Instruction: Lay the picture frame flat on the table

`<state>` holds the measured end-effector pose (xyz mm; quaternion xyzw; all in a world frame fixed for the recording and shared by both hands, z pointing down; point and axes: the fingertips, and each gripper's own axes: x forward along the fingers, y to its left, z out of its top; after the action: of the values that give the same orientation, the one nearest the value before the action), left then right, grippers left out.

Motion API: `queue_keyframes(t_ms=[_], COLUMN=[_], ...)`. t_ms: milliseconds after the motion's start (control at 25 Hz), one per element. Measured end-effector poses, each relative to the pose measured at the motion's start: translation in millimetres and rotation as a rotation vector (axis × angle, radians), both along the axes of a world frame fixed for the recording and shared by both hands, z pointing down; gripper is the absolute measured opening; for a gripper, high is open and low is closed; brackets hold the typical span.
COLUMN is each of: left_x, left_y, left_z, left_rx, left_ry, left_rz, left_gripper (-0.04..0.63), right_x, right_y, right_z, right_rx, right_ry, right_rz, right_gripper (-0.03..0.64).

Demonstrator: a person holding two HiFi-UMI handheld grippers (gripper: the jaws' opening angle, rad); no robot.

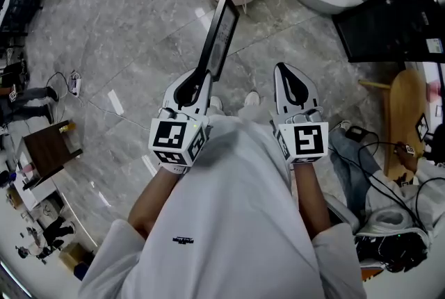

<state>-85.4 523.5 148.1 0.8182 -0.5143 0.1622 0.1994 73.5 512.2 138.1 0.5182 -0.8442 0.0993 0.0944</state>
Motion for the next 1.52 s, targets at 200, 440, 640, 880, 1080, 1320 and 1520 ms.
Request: queue_keyframes(t_ms=[200,440,640,880,1080,1320,1520], left_x=[22,30,21,9,-2,-28,-50], left_y=[-14,-28,-52,-117,-201,-299,-381], left_z=[6,11,16,32,41,44,45], left_rx=[-0.008,-0.028,-0.034,-0.06,-0.082,-0.121,-0.131], left_ry=[-0.005,0.004,0.006,0.043,0.053,0.066,0.071], left_rz=[-0.004,-0.032,-0.06,-0.07,-0.049,-0.006,0.027], left_gripper=[0.067,0.067,0.067,0.067,0.067,0.067,0.067], right_x=[32,58,63,55,37,-1,-23], right_y=[-12,-26,-50,-110,-191,-293,-376], right_z=[6,14,17,28,32,25,22], right_rx=[-0.006,-0.024,-0.028,-0.038,-0.062,-0.078,-0.092], right_ry=[-0.006,-0.018,-0.015,-0.003,0.008,0.034,0.061], right_rz=[0.016,0.031,0.029,0.036,0.049,0.054,0.07], right_gripper=[0.006,0.006,0.006,0.006,0.006,0.006,0.006])
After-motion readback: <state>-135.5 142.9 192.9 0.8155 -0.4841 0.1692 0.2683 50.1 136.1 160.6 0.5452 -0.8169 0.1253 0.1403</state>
